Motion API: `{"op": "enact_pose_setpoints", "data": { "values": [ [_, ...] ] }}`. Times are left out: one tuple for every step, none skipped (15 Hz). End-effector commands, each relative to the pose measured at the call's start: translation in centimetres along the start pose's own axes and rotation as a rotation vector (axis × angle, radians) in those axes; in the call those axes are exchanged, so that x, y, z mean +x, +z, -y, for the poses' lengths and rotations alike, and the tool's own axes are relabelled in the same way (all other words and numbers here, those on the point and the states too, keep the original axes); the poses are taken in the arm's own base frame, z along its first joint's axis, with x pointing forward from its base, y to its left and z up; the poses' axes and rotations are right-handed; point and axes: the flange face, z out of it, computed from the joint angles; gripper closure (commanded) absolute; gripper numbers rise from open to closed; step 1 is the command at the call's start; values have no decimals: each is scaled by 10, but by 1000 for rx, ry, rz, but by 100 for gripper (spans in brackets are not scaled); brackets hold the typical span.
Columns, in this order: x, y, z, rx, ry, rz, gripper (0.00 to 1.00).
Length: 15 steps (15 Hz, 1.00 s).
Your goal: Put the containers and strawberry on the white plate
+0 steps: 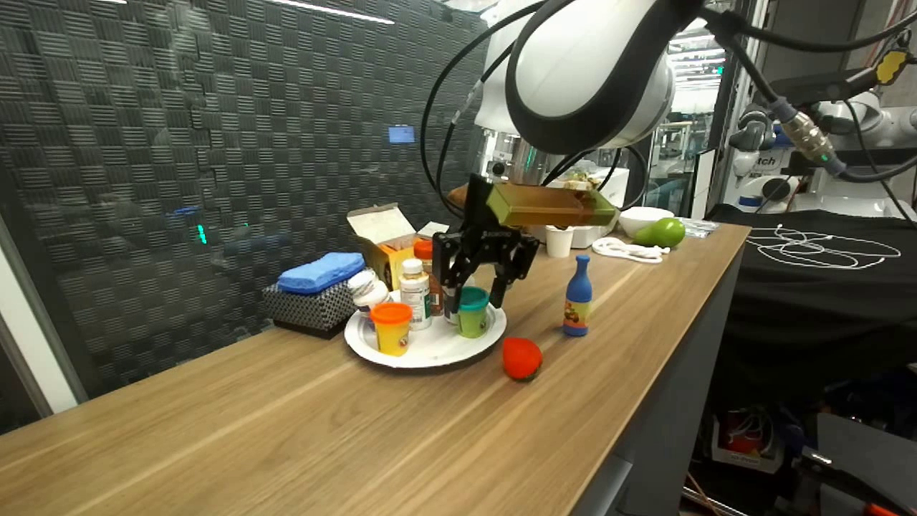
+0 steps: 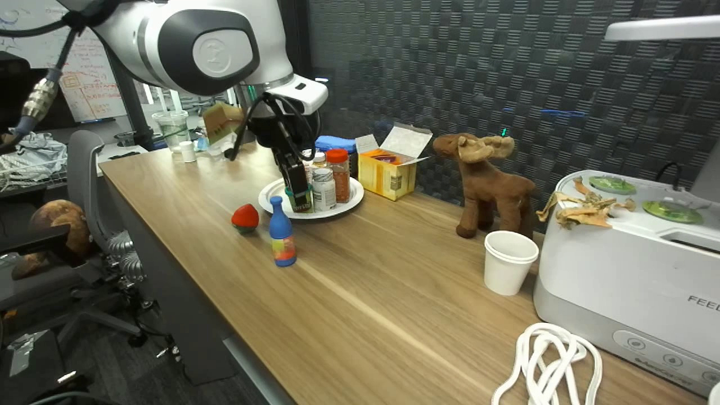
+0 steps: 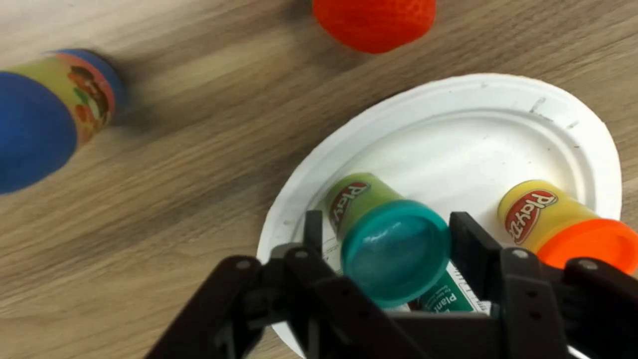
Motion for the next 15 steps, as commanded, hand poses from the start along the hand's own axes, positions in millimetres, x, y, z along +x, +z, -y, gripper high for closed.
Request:
{"op": "enact_pose_setpoints", "data": {
  "values": [
    [1, -11, 5, 1, 13, -11, 1],
    [0, -15, 7, -24, 27, -16, 0],
    [-3, -21, 10, -54, 42, -31, 0],
    [-5, -27, 14, -76, 53, -45, 0],
    [-11, -35, 21, -101, 62, -64, 0],
    [-16, -42, 28, -125, 77, -82, 0],
    [-23, -49, 34, -150, 103, -100, 0],
    [-32, -56, 42, -183, 128, -109, 0],
    [-43, -62, 51, -214, 140, -116, 1],
    [-53, -66, 60, -242, 162, -116, 0],
    [-63, -71, 69, -265, 167, -111, 0],
    [-74, -72, 79, -287, 169, -100, 0],
    [-85, -74, 88, -303, 173, -87, 0],
    [-95, -74, 96, -320, 172, -75, 0],
    [-103, -71, 101, -332, 168, -64, 0]
  ]
}}
